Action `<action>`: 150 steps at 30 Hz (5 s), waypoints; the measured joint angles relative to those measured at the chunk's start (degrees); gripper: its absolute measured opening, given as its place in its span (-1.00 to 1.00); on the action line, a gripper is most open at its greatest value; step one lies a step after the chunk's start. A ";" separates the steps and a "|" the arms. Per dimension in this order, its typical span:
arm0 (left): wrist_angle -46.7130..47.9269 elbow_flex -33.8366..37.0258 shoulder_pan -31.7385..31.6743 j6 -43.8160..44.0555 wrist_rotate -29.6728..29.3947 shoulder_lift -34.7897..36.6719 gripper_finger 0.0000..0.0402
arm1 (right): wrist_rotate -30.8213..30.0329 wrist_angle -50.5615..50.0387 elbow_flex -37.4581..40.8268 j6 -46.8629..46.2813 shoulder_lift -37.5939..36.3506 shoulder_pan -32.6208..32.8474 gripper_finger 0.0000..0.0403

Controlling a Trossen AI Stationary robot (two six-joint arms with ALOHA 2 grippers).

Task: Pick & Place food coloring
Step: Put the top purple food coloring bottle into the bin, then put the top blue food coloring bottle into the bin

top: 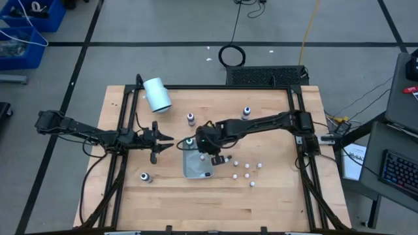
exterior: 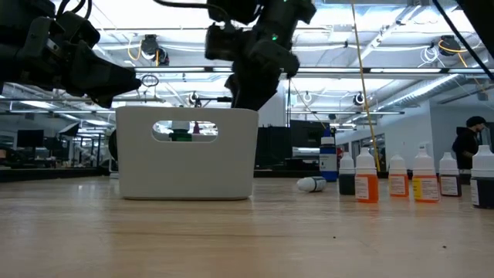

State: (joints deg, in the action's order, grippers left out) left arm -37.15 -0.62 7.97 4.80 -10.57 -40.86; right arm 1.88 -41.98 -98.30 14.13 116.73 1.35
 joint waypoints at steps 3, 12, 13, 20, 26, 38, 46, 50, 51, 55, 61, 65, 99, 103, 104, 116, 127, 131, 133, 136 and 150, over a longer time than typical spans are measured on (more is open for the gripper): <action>0.03 0.00 0.00 -0.02 0.00 0.01 -0.41 | 0.00 -0.39 -0.73 0.71 1.12 -0.59 -0.79; 0.09 0.00 0.01 -0.02 0.00 0.00 -0.41 | 2.92 1.87 -0.14 1.46 1.23 -3.09 -0.79; 0.09 0.00 0.02 -0.02 0.02 0.01 -0.41 | 2.92 1.93 -0.14 1.67 1.30 -3.24 -0.79; 0.11 0.00 0.01 -0.02 0.00 0.00 -0.41 | 2.98 1.75 -0.07 2.77 4.40 -3.59 -0.79; 0.08 0.00 0.00 -0.02 0.02 0.02 -0.41 | 2.93 0.73 -0.05 3.15 5.48 -3.56 -0.79; 0.07 0.00 0.00 -0.02 0.02 0.00 -0.41 | 2.80 -0.44 -0.05 3.24 5.38 -3.56 -0.78; 0.07 0.00 0.01 -0.02 0.02 0.01 -0.41 | 2.77 -0.32 -0.05 3.10 5.38 -3.56 -0.75; 0.07 0.00 0.02 -0.04 0.02 0.00 -0.41 | 2.75 -0.30 -0.05 2.86 5.38 -3.56 -0.66; 0.07 0.00 0.00 -0.03 0.02 0.01 -0.41 | 2.75 -0.32 -0.05 2.85 5.38 -3.56 -0.63; 0.07 0.00 0.00 -0.02 0.02 0.02 -0.41 | 2.72 -0.30 -0.05 2.40 5.38 -3.56 -0.58; 0.07 0.00 0.02 -0.02 0.02 0.02 -0.41 | 2.72 -0.01 -0.05 2.40 5.38 -3.54 -0.58; 0.07 0.00 0.02 -0.04 0.02 0.00 -0.41 | 2.28 -1.61 -0.03 1.33 4.29 -3.52 -0.56; 0.07 0.00 0.00 -0.03 0.02 0.00 -0.41 | -1.80 0.12 17.66 0.68 -5.62 7.43 -0.21; 0.08 0.00 0.01 -0.02 0.02 0.01 -0.41 | -1.82 1.98 18.39 1.24 -5.62 7.41 -0.20; 0.07 0.00 0.00 -0.03 0.02 0.02 -0.41 | -1.82 1.90 18.44 1.31 -5.62 7.39 -0.21; 0.08 0.00 0.02 -0.04 0.02 0.00 -0.41 | -1.95 2.52 18.51 2.65 -3.08 6.82 -0.21; 0.05 0.00 0.01 -0.04 0.02 0.00 -0.41 | -1.93 2.51 18.49 2.66 -3.10 5.94 -0.31; 0.04 0.00 0.00 -0.04 0.02 0.00 -0.41 | -1.98 3.62 18.49 2.83 -3.10 5.83 -0.33; 0.04 0.00 0.02 -0.02 0.02 0.00 -0.41 | -1.89 3.56 18.49 2.84 -3.10 5.83 -0.33; 0.05 0.00 0.01 -0.04 0.02 0.01 -0.41 | -1.84 3.45 18.49 2.86 -3.10 5.86 -0.32; 0.05 0.00 0.01 -0.03 0.02 0.00 -0.41 | -2.02 3.46 18.49 1.42 -3.10 5.86 -0.34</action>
State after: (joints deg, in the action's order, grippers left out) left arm -37.10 -0.62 7.97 4.77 -10.55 -40.86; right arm -0.14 -38.52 -79.81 15.55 113.62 7.20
